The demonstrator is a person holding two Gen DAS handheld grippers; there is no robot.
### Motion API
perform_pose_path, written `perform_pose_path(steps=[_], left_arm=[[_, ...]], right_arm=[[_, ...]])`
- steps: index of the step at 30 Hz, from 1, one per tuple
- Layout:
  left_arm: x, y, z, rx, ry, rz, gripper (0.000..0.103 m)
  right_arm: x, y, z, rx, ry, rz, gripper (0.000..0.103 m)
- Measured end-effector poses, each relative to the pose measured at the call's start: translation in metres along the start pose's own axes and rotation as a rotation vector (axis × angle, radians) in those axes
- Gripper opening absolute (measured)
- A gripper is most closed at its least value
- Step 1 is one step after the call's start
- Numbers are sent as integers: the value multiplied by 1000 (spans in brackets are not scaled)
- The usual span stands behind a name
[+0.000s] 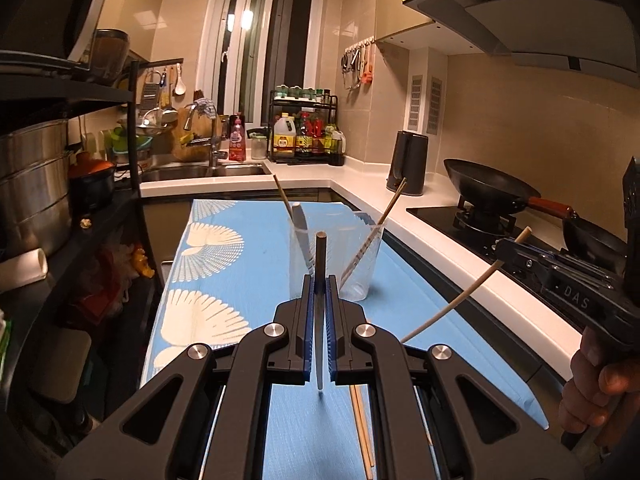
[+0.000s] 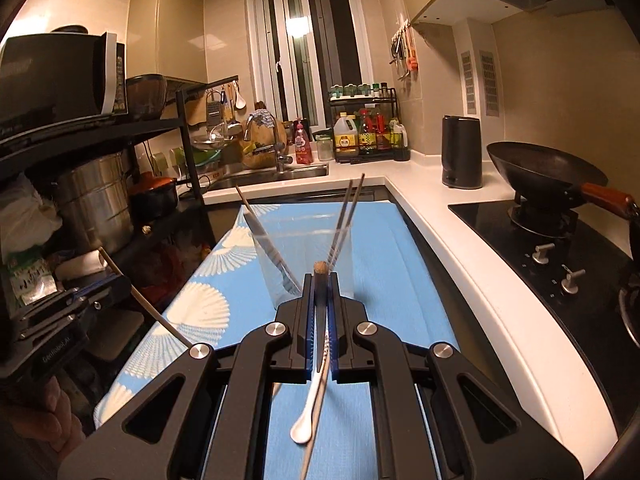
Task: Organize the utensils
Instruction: 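Lift both held chopsticks and carry them above the clear container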
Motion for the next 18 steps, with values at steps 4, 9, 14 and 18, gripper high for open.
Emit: perform_pose_path(steps=[4,9,14,18], left_arm=[[19,-3,11,-18,-39,-9,5],[45,-2,25,-41,-74,4,5],[91,2,34,-86,-66,16,5],[136,5,44,-114,-26,14,5]], right_arm=[[24,-1,6,19,-7,-4,6],[54,1,15,43,-17,-14,6],[95,-4,22,77,6,-40,6],[135,-11,27,90,56,-65,6]])
Point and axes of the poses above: each gripper's, at about its wrist camera, not at the fingertips, and z roughly the way its jaws point, y to its right, x to its top, the point moved 5 cm from there along z, roughly the way its jaws point, and after that the axes turned 2 degrees about -z, right-handed, at the moved point
